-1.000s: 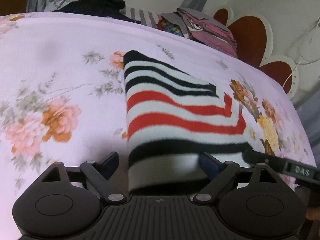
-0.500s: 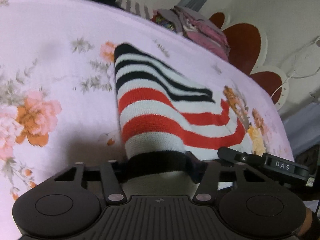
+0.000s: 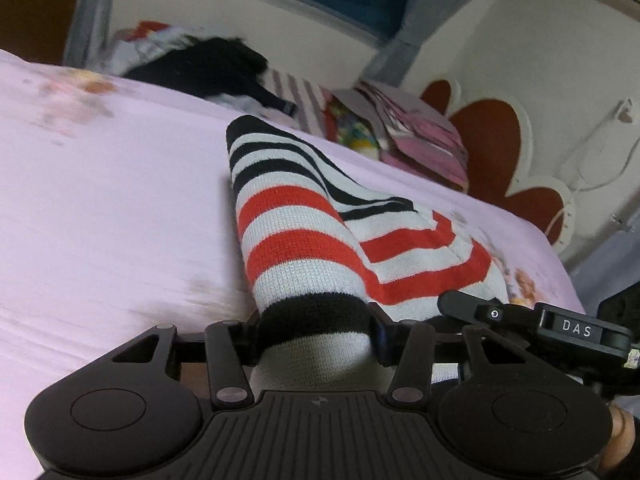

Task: Fold small clothes

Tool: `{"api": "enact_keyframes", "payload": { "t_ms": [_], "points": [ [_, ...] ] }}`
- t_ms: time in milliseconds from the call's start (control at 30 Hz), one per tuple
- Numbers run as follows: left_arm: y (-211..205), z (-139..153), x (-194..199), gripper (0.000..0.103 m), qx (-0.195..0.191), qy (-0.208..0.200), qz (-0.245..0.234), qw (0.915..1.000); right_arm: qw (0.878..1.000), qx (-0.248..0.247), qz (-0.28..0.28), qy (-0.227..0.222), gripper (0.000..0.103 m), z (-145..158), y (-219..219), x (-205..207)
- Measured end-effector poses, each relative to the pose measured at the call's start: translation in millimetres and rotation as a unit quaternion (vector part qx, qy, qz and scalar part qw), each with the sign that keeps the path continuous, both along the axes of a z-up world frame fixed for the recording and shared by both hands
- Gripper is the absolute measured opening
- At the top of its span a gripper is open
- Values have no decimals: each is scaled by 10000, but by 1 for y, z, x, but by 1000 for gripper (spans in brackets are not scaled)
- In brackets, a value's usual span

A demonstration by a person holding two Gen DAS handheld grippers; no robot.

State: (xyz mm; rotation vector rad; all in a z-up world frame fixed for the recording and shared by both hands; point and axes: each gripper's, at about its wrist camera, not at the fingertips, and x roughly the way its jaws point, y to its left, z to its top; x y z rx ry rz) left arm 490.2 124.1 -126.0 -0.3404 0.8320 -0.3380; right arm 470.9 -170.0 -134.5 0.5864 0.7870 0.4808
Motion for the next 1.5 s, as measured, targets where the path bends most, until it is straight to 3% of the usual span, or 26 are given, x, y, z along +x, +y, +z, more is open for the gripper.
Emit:
{"api": "enact_keyframes", "payload": {
  "t_ms": [267,467,567,667,767,933,1067,1200,1300,1500],
  "points": [
    [155,-15,21,49,241,-13,92,9997,10000,-9,53,-20,32,-18,154,14],
    [203,-54,40,50,581,-51,56,9983,9994,-129,8,326,32,-54,208,34],
    [211,-79,40,62,576,-60,113,9983,9983,-323,-137,467,37,-68,212,34],
    [209,-83,37,69,627,-163,91,9979,9973,-335,-259,595,41,-69,203,30],
    [215,-71,38,69,516,-65,194,9985,9964,-503,-420,541,42,-57,195,25],
    [225,-44,32,69,455,-588,380,9965,9935,-818,-785,132,43,-33,194,17],
    [214,-52,52,69,608,-453,254,9968,9917,-946,-844,-196,43,-22,213,26],
    [204,-70,62,69,833,-158,249,9961,9902,-1122,-833,34,39,-37,224,38],
    [208,-78,63,72,635,16,287,9976,9853,-1390,-935,344,27,-54,229,53],
    [203,-68,55,73,857,-21,257,9960,9823,-1599,-938,281,27,-50,237,52]
  ]
}}
